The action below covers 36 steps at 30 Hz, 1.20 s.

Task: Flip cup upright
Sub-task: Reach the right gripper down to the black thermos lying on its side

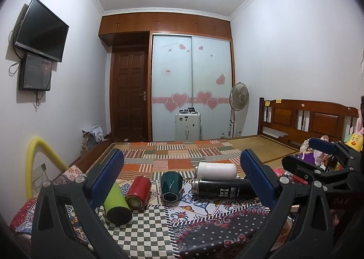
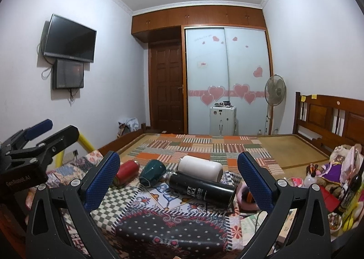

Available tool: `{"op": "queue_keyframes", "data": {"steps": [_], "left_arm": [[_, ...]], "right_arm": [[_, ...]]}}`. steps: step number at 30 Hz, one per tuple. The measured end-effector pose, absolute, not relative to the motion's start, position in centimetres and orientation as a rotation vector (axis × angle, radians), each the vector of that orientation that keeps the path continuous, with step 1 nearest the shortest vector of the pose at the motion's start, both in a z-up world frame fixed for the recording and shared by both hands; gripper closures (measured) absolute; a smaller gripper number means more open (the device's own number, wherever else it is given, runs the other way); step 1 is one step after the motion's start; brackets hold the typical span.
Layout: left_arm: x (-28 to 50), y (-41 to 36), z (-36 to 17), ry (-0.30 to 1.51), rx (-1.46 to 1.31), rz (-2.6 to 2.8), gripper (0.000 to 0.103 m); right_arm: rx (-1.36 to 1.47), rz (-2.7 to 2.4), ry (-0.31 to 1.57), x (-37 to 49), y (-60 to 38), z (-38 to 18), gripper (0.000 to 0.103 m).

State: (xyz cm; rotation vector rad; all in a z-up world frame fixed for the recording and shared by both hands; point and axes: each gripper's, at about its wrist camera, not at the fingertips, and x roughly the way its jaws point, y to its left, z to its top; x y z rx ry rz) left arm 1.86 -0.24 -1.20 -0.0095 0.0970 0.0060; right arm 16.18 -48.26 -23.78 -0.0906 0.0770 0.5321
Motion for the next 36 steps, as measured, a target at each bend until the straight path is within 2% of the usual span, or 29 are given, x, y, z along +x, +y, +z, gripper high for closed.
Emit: {"op": "queue_keyframes", "data": {"steps": [12,22,36], "left_arm": [[8.3,2.0,-5.6,0.231,-0.046,0.032,0.0],[12.3,2.1,-9.5,0.32,-0.023,0.03,0.0],[14.8,2.9,-12.8,0.379,-0.062,0.04,0.0]], "right_arm": [[-0.357,0.524,0.343,26.5,-45.9,-26.4,0.0],[-0.546,0.701,0.711,36.4,-42.6,-29.6,0.0],[-0.667,0.785,1.062,42.1,-39.7,-32.7,0.001]]}}
